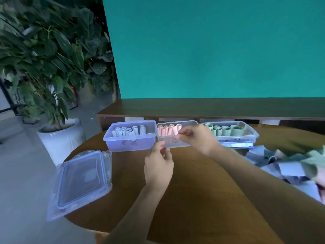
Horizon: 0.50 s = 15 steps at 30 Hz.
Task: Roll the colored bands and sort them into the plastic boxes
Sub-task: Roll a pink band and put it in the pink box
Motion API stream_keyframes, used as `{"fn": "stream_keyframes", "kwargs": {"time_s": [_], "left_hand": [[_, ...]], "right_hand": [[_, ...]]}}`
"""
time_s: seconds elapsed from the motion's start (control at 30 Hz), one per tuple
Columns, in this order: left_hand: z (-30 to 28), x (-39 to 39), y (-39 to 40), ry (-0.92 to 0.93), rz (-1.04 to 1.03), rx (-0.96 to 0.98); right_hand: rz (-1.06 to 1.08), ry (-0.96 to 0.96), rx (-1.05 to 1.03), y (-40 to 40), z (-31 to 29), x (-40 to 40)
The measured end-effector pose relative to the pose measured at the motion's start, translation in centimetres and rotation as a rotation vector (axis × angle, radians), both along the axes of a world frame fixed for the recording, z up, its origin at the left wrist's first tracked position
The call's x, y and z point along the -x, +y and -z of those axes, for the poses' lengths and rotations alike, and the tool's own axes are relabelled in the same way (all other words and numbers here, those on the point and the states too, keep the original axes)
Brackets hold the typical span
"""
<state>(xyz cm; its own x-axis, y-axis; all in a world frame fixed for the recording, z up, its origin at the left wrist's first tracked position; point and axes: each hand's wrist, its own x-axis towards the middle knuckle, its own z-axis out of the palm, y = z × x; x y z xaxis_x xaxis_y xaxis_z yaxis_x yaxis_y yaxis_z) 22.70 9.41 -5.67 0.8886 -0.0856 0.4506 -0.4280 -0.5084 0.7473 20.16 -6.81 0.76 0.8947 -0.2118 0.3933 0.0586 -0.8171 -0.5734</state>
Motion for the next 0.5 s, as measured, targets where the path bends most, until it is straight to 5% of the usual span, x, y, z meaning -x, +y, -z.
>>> {"fn": "stream_keyframes", "kwargs": {"time_s": [0.5], "left_hand": [[-0.1,17.1,-11.7,0.002,0.34,-0.076]], "right_hand": [[0.442,0.002,-0.042,-8.4,6.2,25.9]]}}
